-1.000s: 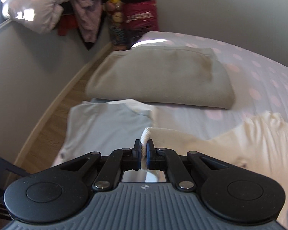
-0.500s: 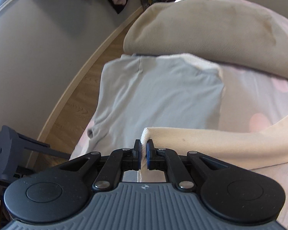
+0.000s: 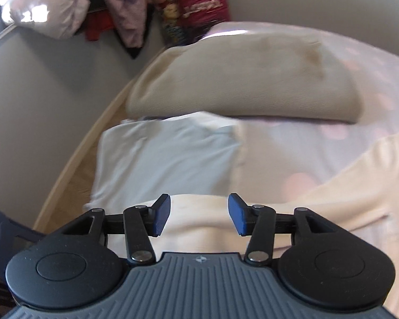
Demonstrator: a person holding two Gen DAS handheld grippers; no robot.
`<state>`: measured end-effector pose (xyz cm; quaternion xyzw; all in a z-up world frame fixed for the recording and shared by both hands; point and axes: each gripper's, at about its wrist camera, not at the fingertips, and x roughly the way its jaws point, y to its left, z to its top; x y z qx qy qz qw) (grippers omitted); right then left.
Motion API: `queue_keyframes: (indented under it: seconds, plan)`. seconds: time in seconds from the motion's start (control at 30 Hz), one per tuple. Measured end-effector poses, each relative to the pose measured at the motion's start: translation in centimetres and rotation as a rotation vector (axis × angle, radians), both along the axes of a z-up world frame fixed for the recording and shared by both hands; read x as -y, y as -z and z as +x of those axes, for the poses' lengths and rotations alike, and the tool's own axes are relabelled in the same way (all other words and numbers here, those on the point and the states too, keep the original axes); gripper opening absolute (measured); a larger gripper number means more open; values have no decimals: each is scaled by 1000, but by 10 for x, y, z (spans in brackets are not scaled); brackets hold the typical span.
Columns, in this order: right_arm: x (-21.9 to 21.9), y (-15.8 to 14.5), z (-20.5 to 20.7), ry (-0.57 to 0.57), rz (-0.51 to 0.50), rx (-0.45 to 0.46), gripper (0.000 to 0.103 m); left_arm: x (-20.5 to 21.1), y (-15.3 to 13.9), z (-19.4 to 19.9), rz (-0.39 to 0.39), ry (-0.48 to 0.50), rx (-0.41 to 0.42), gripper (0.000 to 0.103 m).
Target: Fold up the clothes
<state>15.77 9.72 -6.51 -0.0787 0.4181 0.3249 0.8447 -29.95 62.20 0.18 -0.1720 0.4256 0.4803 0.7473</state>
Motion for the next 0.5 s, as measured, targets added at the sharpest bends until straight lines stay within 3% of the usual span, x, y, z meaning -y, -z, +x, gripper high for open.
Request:
queue_keyframes:
  seconds: [0.17,0.37,0.5]
  plan:
    - [65,-14,28,113,-47,37,48,47,-5,51,-18,146,69,46]
    - [96,7,42,146,-30,-11,43,93,6,107,-57,285,95,46]
    - [96,25,39,138,-40,-50,24,116,17,134,-72,349,71,46]
